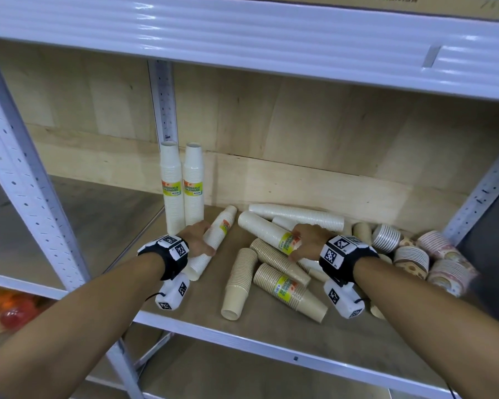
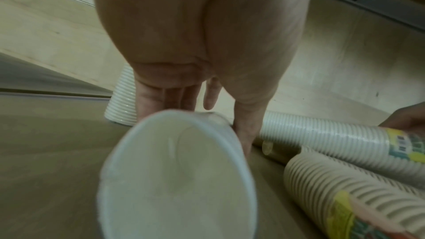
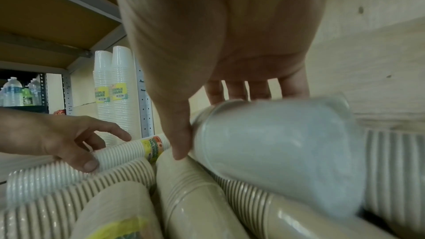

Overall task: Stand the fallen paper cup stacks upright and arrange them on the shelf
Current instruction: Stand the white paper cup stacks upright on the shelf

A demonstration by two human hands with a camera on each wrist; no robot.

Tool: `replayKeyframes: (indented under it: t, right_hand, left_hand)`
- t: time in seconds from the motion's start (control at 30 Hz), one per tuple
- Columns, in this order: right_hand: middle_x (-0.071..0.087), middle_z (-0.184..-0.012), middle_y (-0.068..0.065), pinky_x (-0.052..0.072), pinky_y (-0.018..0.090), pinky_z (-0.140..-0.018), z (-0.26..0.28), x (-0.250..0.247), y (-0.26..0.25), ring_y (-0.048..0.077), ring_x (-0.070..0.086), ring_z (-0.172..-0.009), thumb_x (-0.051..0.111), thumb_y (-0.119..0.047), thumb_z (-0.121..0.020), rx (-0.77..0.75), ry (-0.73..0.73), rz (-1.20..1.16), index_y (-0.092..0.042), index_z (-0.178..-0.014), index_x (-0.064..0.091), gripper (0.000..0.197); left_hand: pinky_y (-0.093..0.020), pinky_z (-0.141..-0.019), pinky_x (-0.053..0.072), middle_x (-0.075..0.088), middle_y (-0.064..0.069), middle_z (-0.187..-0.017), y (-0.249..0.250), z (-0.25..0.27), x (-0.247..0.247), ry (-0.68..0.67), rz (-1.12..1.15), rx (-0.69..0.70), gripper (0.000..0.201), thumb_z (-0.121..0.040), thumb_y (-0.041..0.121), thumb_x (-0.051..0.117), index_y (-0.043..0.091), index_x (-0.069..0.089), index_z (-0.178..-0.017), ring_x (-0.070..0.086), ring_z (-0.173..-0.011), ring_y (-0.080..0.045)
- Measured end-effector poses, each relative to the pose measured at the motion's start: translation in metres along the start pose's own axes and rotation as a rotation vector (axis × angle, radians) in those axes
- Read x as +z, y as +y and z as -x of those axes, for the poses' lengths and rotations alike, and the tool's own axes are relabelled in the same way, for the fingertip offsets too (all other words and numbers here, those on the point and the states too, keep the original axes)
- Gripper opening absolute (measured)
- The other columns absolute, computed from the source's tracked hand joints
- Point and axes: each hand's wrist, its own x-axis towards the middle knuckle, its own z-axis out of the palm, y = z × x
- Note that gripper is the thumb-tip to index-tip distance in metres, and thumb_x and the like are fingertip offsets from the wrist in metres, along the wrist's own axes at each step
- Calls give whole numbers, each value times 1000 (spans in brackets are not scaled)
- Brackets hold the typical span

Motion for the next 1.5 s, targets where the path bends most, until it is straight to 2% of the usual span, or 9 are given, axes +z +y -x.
replayKeyframes:
  t: [0.27,0.43,0.6,0.77,0.83,0.97,1.13,1.3,1.5]
  right_hand:
    - [53,-131,1,45,28,-87,4,-31,-10,21,54,-114,75,-45,-77,-36,71,-22,-24,-135,48,67]
    - [49,-122,-3,43,27,-85,3,-57,-22,13,48,-101,81,-34,-73,-88,83,-64,-24,-129,53,63]
    - [53,-111,-5,45,27,-78,0,-83,-45,13,53,-96,84,-27,-69,-175,238,-122,-20,-111,64,47]
    - [52,-107,-2,41,26,-76,-2,-102,-76,18,52,-101,84,-25,-69,-262,359,-211,-18,-106,64,43]
    - [56,-111,2,46,29,-83,-2,-107,-90,21,53,-109,83,-23,-70,-302,392,-221,-16,-107,63,43]
    - [62,-120,9,50,36,-92,-4,-110,-117,23,57,-119,83,-18,-70,-388,410,-270,-12,-109,61,45]
    - [61,-128,11,49,29,-90,-10,-103,-142,19,54,-126,82,-13,-72,-437,373,-285,-7,-117,57,51]
    - [58,-134,8,40,21,-82,-21,-91,-153,20,55,-122,80,-13,-75,-440,361,-276,-11,-127,55,58]
    - [56,-136,6,43,24,-87,-27,-89,-154,20,54,-121,79,-18,-77,-434,378,-294,-13,-134,51,63]
  left_hand:
    - [-42,-101,46,49,-2,-139,12,8,-9,67,88,58,90,-73,32,80,22,30,-147,51,-122,-25]
    - [-41,-97,48,54,-1,-129,23,11,-19,140,200,82,84,-70,22,80,18,37,-141,54,-115,-24]
    - [-35,-82,47,56,-3,-111,32,13,-31,182,291,84,63,-73,12,78,12,43,-126,56,-103,-23]
    - [-44,-92,51,59,-3,-117,29,15,-40,248,368,106,72,-69,12,82,15,41,-128,58,-109,-26]
    - [-47,-95,50,60,-3,-120,27,15,-40,259,391,117,75,-68,11,83,16,41,-130,57,-112,-26]
    - [-45,-98,50,61,-3,-124,21,15,-37,314,443,129,84,-67,5,83,21,41,-137,57,-115,-25]
    - [-42,-99,48,60,-1,-125,10,15,-29,302,487,159,87,-68,-2,79,22,38,-141,55,-116,-22]
    - [-44,-99,48,60,-1,-123,-1,13,-20,254,468,137,80,-68,0,79,21,41,-135,56,-116,-23]
    - [-44,-101,47,60,3,-119,-4,10,-21,224,480,150,76,-70,3,80,20,42,-134,56,-115,-21]
